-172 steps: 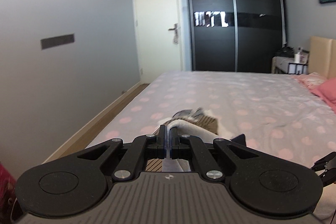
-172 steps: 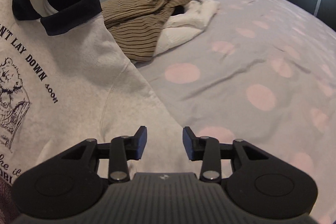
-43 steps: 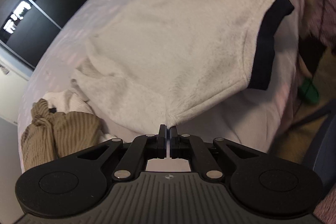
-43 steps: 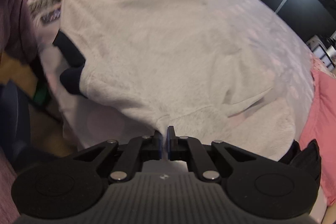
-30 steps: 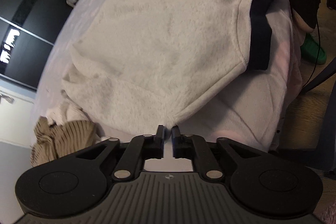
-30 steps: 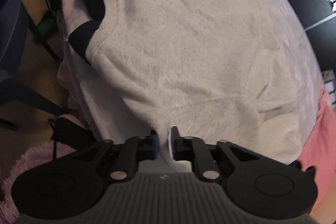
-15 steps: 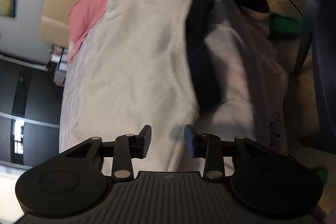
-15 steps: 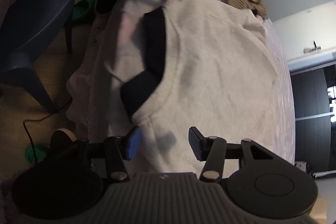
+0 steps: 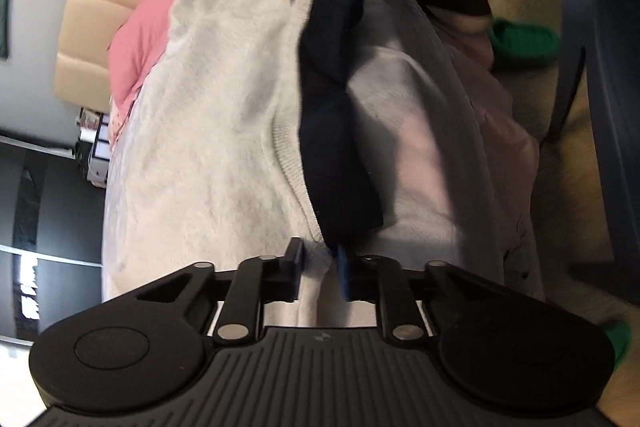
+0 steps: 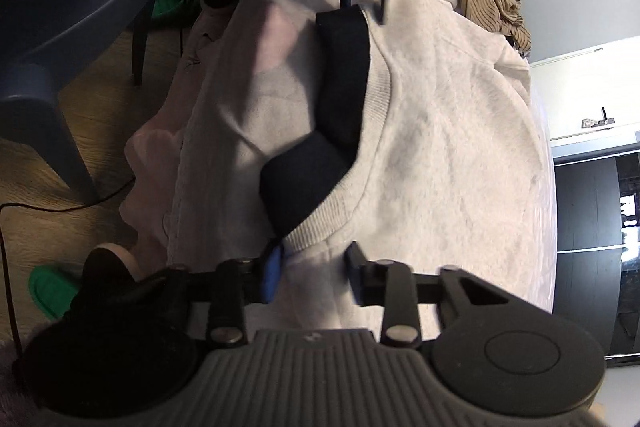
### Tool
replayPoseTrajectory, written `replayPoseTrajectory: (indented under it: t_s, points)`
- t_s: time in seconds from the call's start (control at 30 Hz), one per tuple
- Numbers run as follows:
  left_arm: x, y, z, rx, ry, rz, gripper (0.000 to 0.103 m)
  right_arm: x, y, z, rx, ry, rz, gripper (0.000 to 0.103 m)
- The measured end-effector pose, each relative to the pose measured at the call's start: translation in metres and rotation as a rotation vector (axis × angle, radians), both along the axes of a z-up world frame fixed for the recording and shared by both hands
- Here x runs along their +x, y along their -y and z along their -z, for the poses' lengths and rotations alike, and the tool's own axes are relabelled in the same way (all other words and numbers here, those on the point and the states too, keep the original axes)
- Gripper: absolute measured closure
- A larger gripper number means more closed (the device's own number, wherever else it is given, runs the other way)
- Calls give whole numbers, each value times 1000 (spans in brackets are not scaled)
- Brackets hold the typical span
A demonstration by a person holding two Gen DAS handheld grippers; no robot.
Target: Fold clothes
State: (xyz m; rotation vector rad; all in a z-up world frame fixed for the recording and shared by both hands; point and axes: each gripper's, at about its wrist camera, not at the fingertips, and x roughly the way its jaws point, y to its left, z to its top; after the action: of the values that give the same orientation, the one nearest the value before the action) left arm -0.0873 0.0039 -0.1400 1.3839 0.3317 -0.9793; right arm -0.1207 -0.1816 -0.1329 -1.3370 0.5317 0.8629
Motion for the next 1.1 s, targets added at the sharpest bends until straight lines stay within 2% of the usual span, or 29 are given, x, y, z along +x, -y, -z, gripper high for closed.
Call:
replayPoseTrajectory:
  t_s: [0.07, 0.1, 0.2, 0.3, 0.43, 0.57, 0.8, 0.97, 1.03, 1.1]
  points:
    - [7, 0, -18, -60, -82, -60, 91, 8, 3, -16, 83, -41, 72, 83]
    - [13, 0, -29, -99, -149, -105, 91, 12, 6, -26, 131, -73, 114, 83]
    - [28, -5, -60, -193, -327, -203, 92, 32, 22, -58, 296, -233, 247, 86]
    - [36, -7, -77, -217, -450, -230, 93, 49, 40, -80, 392, -401, 331, 88]
    - [34, -4, -80, -205, -543, -235, 93, 55, 49, -86, 369, -568, 330, 89]
    - [30, 3, -72, -169, -607, -215, 93, 55, 47, -77, 281, -644, 313, 89]
    - [40, 19, -27, -67, -674, -268, 93, 54, 37, -45, 194, -684, 340, 89]
    - [50, 24, -20, -80, -715, -318, 92, 59, 40, -24, 181, -683, 378, 89]
    - [53, 25, -23, -98, -733, -343, 90, 59, 40, -26, 183, -676, 374, 88]
    - [57, 23, -31, -125, -753, -374, 88, 56, 42, -33, 197, -678, 363, 81]
